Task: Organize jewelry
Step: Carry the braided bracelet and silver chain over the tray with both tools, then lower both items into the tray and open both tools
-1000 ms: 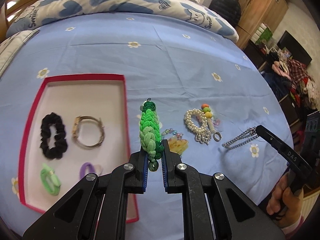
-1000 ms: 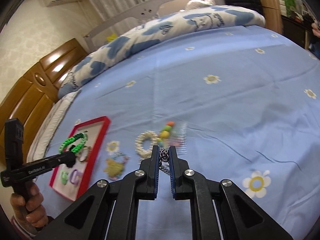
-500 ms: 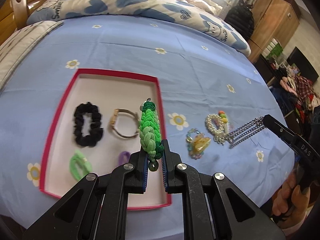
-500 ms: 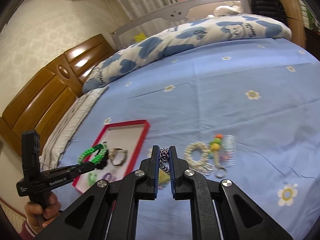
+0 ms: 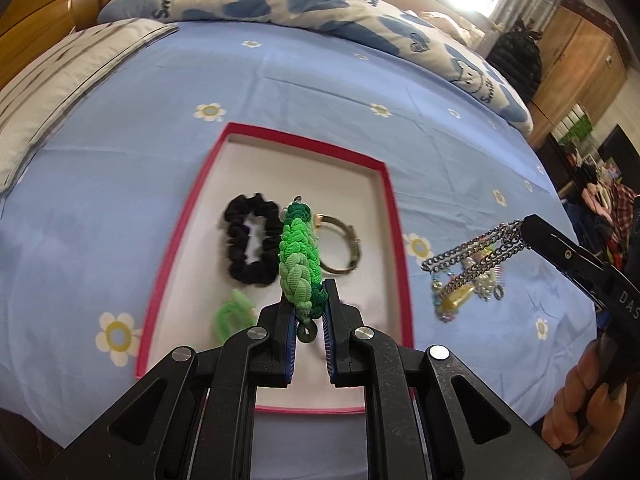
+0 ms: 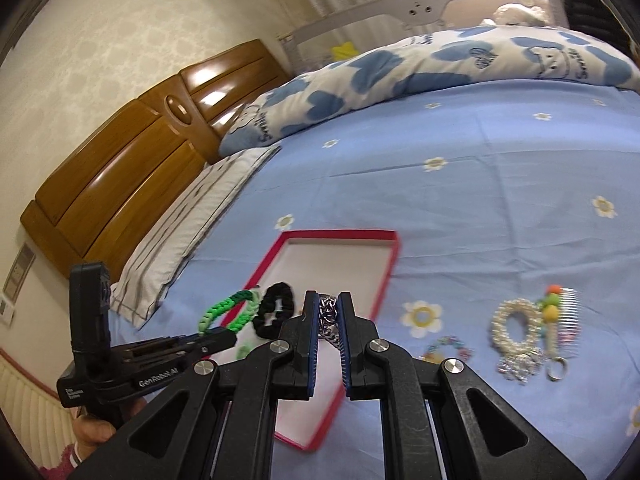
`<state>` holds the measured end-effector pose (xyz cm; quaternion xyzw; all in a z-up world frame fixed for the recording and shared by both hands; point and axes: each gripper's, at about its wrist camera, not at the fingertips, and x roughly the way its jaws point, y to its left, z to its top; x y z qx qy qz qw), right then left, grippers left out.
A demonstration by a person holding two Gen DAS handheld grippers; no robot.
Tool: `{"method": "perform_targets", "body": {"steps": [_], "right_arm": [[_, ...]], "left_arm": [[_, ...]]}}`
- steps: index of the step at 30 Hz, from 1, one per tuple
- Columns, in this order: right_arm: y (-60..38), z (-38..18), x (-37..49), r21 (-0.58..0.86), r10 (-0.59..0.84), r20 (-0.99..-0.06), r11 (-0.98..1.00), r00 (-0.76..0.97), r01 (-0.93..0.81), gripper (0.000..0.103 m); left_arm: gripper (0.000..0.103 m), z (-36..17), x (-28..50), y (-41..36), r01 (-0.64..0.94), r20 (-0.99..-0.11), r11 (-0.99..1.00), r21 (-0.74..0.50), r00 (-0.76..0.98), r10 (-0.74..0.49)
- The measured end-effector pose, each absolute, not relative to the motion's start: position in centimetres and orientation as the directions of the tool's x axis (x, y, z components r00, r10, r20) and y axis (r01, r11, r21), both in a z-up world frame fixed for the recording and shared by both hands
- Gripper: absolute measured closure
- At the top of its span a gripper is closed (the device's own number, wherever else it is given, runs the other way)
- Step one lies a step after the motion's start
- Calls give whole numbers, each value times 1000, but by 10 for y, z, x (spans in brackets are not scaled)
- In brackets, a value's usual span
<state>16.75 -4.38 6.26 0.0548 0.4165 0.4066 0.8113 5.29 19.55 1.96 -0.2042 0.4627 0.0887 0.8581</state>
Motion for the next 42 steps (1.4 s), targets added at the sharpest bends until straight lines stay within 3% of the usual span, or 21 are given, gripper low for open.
{"method": "perform_targets", "body": {"steps": [34,37,39,42], "right_arm": [[28,-45,155,483,634,-771,652,70,-584,94],[29,-46,155,488,633,-771,655,66,-577,89],[28,-46,156,489,631,-773,658,66,-573,89],[26,-44,155,492,635,-770,656,67,-572,89]], "left_arm": [[92,-44,60,226,-402,-888,881,-251,457,-45],[89,-42,60,225,-402,-890,882,-245,454,-41],[81,-41,60,225,-404,-890,881,-246,454,-41],[79,-39,58,224,-406,-889,881,-243,456,-36]]}}
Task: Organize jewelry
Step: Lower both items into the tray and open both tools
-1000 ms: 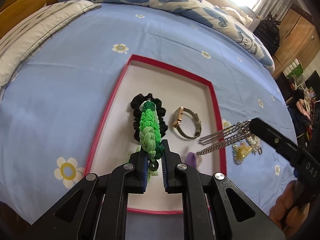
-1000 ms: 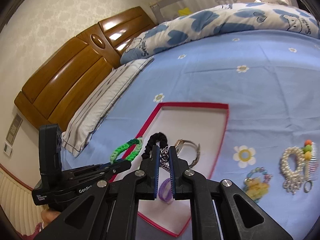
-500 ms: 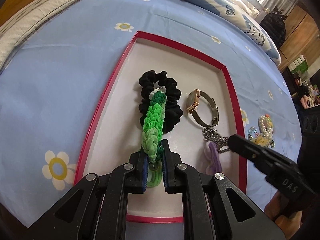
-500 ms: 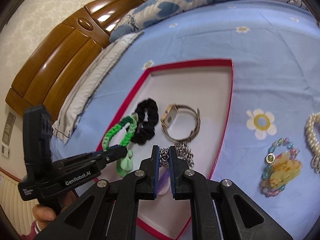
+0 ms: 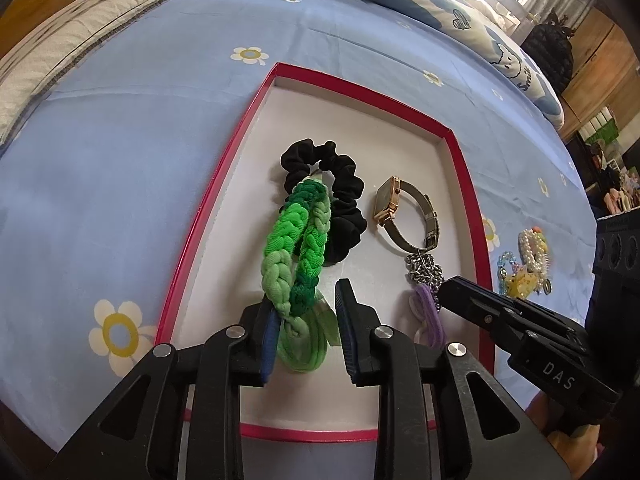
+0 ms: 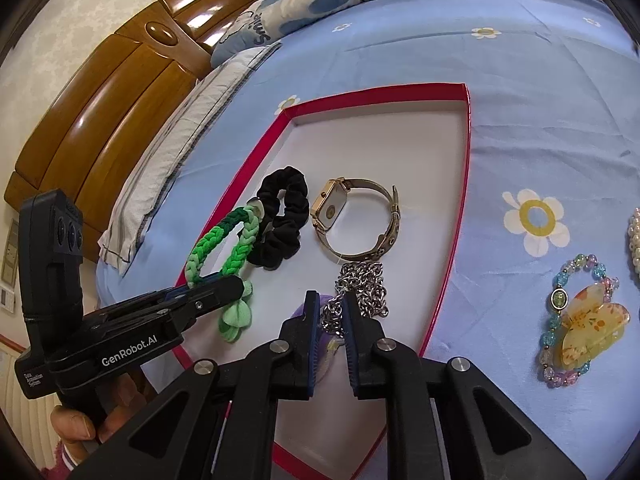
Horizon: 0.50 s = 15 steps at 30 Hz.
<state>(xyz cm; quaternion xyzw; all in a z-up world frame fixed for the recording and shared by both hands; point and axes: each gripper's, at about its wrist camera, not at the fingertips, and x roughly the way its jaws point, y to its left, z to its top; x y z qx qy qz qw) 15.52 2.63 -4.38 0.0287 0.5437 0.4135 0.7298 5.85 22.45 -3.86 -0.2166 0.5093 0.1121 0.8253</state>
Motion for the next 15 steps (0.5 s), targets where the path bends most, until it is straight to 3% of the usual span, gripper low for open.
{"method": "perform_targets", "body": {"steps": [4,6,11,13,15], "right_arm": [[23,-41,156,495,639,-766,660,74,-565,87],[20,-38,156,498,641,-763,662,79,-561,86],[7,-28,155,505,654,-750,664,100,-552,75],[1,-24,155,507,658,-745,666,112,-547,63],[-7,-19,154,510,663,-738,668,123,-542,58]], "left_arm": [[77,-34,57,223,-403,-887,883,-240,461,-30],[68,-31,56,223,-404,-886,884,-234,463,-23],[66,-20,51,220,-399,-879,890,-222,476,-6],[60,-16,49,218,-398,-878,891,-218,479,0],[54,-14,47,216,-401,-878,892,-207,478,11]]}}
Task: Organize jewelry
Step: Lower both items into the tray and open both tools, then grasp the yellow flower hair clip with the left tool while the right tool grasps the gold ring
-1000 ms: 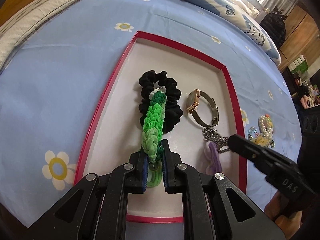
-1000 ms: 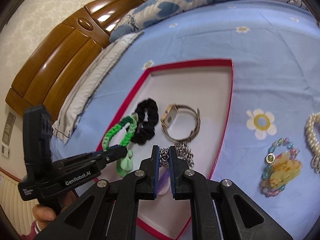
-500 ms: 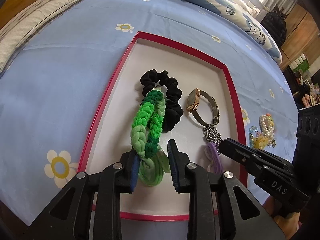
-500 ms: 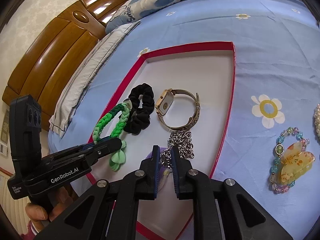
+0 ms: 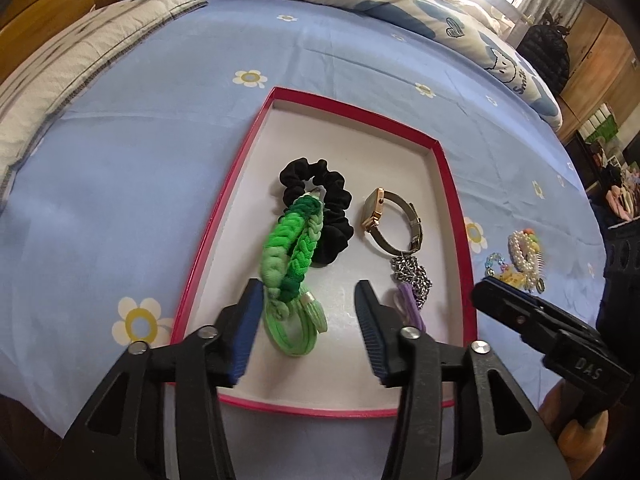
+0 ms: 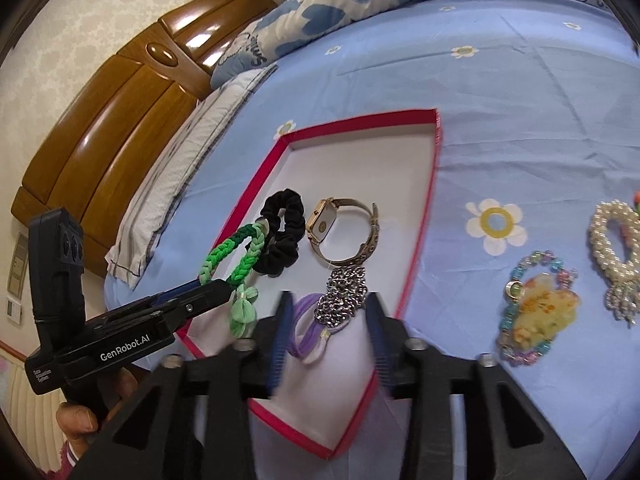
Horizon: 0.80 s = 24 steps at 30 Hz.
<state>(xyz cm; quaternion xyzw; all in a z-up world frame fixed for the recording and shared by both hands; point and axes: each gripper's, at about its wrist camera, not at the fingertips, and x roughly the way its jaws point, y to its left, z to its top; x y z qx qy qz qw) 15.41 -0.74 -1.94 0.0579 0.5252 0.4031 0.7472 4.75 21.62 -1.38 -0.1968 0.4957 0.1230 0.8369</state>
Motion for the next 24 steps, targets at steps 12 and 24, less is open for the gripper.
{"method": "perform_targets", "body": {"steps": [12,24], "right_arm": [[-65,-6,150,499,652,-731,712,200,-494,56],[-157,-14,162,464,566,-761,816,317,-345,53]], "left_arm": [[54,3,47,193,-360,-864,908,-217,503,-7],[54,10,65,146,-265,-859,934,-242,506,-79]]}}
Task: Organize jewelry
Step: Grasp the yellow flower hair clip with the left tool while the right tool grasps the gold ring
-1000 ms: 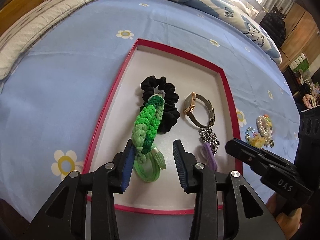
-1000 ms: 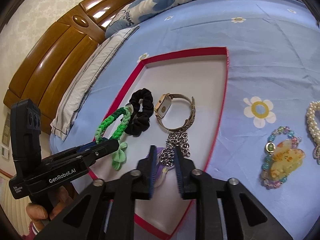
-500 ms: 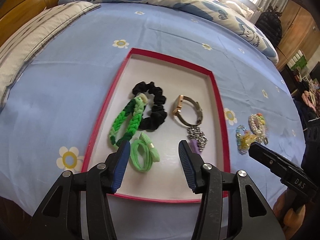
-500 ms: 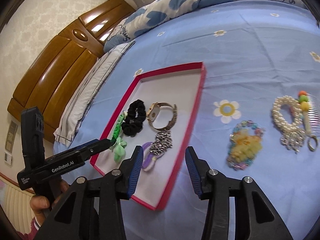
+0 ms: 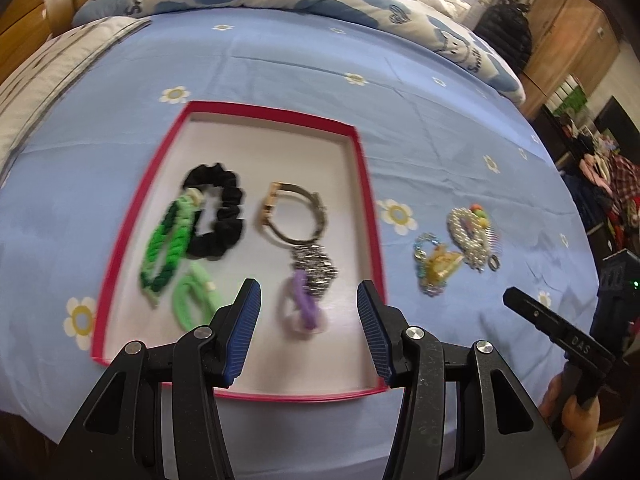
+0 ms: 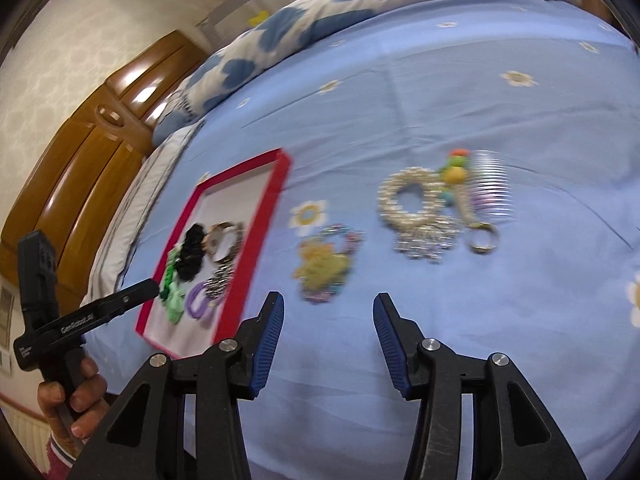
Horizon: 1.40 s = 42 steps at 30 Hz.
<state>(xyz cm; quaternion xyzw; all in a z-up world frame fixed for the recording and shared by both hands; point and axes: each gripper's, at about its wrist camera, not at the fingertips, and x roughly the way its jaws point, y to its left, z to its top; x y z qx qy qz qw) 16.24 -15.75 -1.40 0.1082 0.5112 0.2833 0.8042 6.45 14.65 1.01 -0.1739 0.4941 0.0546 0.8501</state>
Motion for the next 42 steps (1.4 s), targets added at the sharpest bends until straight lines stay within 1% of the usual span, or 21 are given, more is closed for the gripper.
{"method": "perform_targets", "body": {"steps": [12,23,24,30,33,36,37,38,39,40,42], "right_arm": [[-202,-20,176,434,509,-771,860,382,-269,53],[-200,-33,203,339,437,-806,894,400,-293,54],[-199,-36,206,329,429,-811,897,398,-296,56],[-191,-47,215,278,395,-834,904,385,-325,58],[-189,-53,218,257,381,-841,906,383,-336,64],[-188,-55,219,239,369,-844,908,390,-344,68],[-188,-55,220,234,366,-844,909,393,-345,70],[-188,-56,219,225,359,-844,911,397,-346,72],[-189,-56,219,216,353,-845,913,402,-346,78],[-189,-56,220,216,352,-844,913,404,-346,80],[-190,-55,218,217,356,-841,912,408,-347,81]], "left_arm": [[54,8,89,87,-128,-865,962,-240,479,-152],[54,-9,125,42,-22,-883,975,-220,430,-189],[54,-11,127,40,-17,-884,976,-219,426,-191],[54,-27,147,27,6,-896,979,-202,403,-187],[54,-36,156,22,9,-906,982,-186,385,-175],[55,-43,161,21,7,-913,981,-191,367,-181],[55,-46,162,22,4,-914,981,-195,361,-183],[61,-47,162,22,2,-915,980,-197,359,-184],[68,-48,162,22,-1,-915,980,-201,358,-188],[68,-49,162,23,-3,-915,978,-208,356,-193],[75,-49,161,26,-8,-910,974,-228,358,-210]]}}
